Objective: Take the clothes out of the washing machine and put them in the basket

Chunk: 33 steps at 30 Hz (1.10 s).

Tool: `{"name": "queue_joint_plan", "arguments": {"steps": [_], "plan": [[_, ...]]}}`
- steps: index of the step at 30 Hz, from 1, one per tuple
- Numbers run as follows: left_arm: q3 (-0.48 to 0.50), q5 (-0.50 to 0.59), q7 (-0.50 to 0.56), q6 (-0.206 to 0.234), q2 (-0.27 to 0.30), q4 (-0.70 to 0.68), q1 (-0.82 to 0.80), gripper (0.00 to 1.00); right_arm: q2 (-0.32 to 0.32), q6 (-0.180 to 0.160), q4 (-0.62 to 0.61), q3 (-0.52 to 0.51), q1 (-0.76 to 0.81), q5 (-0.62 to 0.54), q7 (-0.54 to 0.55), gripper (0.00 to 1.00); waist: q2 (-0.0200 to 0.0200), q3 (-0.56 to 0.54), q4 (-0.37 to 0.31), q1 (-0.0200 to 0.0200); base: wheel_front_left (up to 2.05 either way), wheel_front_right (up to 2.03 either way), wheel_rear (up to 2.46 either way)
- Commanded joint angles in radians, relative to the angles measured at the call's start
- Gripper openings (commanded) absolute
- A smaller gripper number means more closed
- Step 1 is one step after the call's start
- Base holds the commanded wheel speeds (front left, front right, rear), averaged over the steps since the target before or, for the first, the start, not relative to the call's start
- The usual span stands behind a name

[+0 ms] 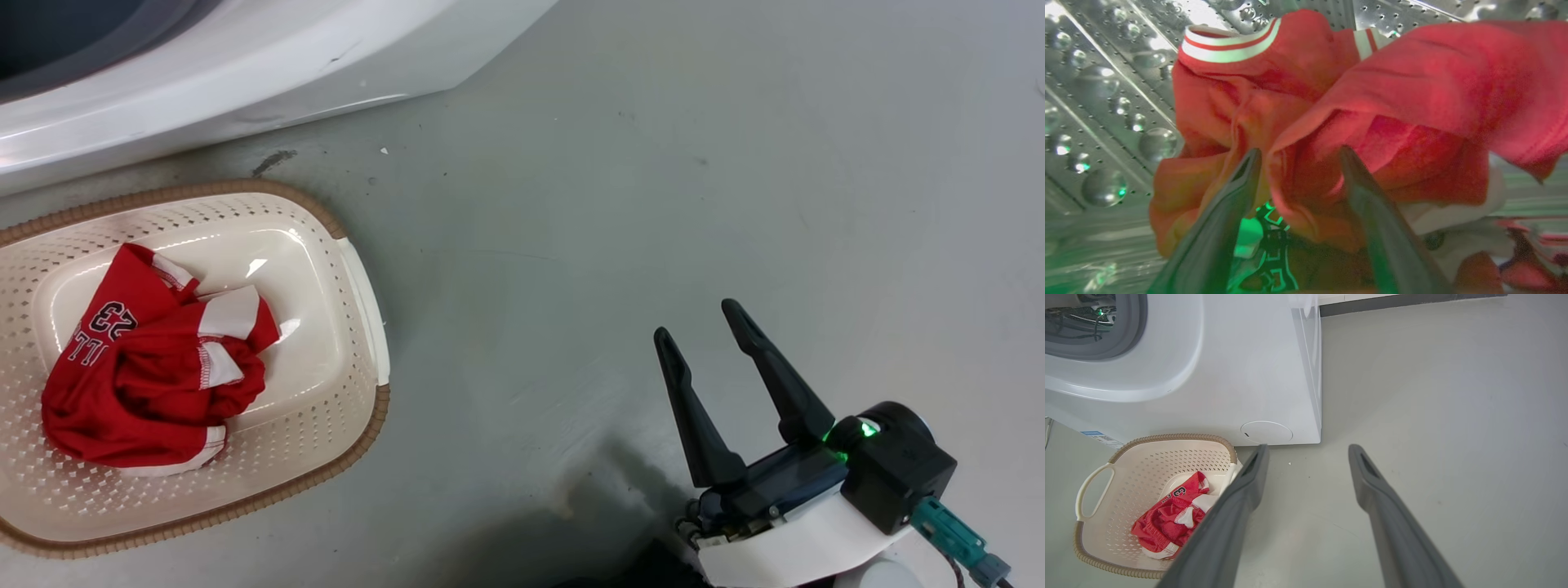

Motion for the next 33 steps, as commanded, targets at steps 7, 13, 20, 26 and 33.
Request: {"name": "queue_joint_plan", "arguments": {"steps": [7,13,20,26,33], "plan": [[-0.017,0.009,-0.070,0.054,0.015,-0.035,0.021,0.00,0.002,-0.001,0.001,0.009,0.003,0.020,-0.012,1.00,0.0000,0.002,-0.017,-0.0001,0.00,0.00,0.00],[-0.017,0.012,-0.230,0.100,0.028,-0.104,0.051,0.00,0.002,-0.001,0.002,-0.003,-0.011,0.020,-0.011,1.00,0.0000,-0.004,-0.010,-0.0001,0.00,0.00,0.00],[0.007,-0.021,-0.455,0.112,0.020,-0.169,0.105,0.00,0.002,-0.001,-0.001,-0.028,-0.025,0.011,-0.008,1.00,0.0000,-0.032,0.019,-0.0001,0.00,0.00,0.00],[0.023,-0.048,-0.583,0.092,-0.009,-0.174,0.175,0.00,0.002,-0.001,0.002,-0.052,-0.037,0.002,-0.003,1.00,0.0000,-0.092,0.049,-0.0001,0.00,0.00,0.00],[0.053,-0.073,-0.607,0.099,-0.041,-0.237,0.289,0.00,0.002,-0.001,0.009,-0.078,-0.025,0.001,0.006,1.00,0.0000,-0.179,0.074,-0.0001,0.00,0.00,0.00]]}}
